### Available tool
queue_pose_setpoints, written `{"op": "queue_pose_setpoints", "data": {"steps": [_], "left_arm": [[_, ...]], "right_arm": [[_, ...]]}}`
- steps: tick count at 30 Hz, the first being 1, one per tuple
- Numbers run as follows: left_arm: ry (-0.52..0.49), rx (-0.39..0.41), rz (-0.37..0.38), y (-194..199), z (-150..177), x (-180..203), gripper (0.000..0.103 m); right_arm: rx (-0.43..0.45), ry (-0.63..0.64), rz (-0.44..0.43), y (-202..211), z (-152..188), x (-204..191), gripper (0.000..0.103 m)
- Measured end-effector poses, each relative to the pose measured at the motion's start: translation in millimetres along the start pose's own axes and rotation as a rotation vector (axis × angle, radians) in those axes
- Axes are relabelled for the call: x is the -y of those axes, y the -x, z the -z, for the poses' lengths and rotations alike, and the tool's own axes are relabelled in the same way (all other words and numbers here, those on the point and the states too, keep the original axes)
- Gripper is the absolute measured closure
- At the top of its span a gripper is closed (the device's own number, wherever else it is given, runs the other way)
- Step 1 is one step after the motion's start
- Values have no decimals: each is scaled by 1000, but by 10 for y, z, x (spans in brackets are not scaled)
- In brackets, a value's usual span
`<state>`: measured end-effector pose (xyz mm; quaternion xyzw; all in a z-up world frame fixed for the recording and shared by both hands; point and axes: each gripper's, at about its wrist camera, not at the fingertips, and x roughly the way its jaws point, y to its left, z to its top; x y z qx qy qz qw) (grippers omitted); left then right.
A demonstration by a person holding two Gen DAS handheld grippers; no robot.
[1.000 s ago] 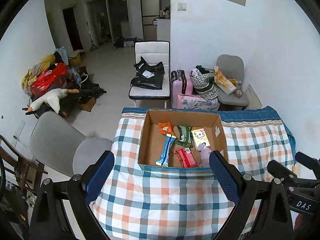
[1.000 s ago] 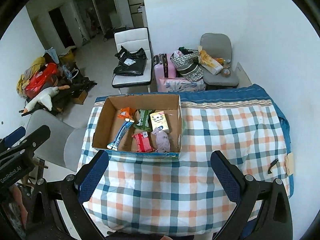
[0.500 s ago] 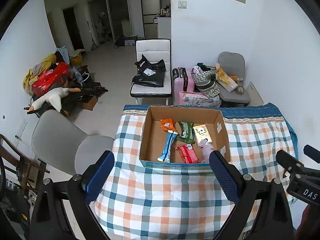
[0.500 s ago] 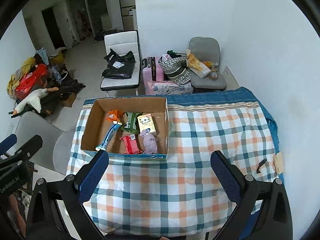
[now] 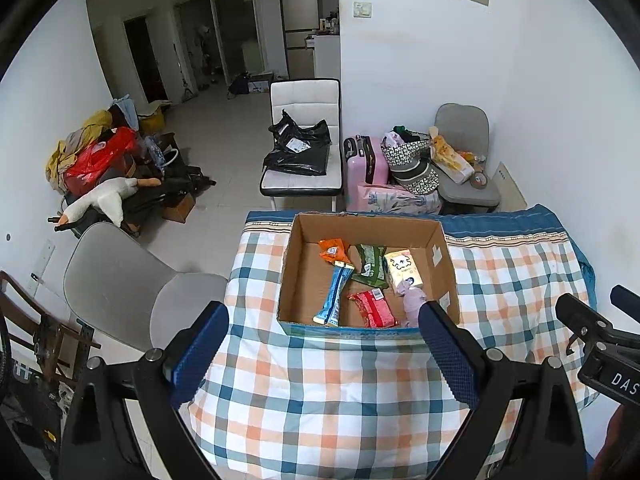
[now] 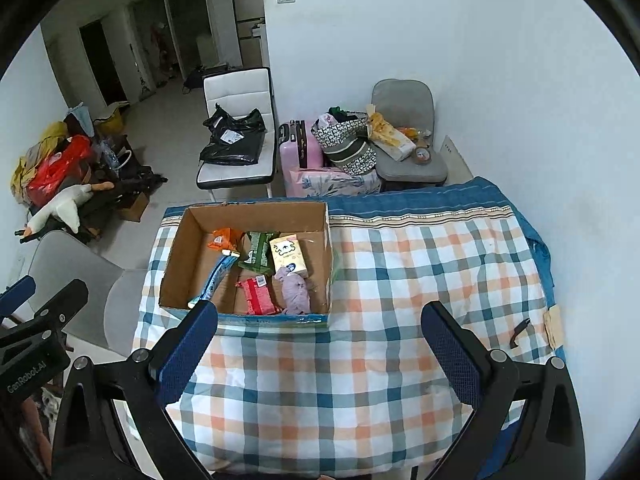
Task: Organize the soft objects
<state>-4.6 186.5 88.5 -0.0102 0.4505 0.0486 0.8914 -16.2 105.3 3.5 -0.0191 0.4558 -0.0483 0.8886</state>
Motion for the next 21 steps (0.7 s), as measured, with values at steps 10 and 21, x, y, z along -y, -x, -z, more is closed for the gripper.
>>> {"op": "queue_pose_setpoints", "data": {"steps": [10,21], "left_arm": [[0,-5,2,-12,-2,14,6],[12,5,2,25,39,16,6]], "right_arm": [[0,-3,-2,10,-8,6,0],[0,-5,-7,17,-8,3,0]]}}
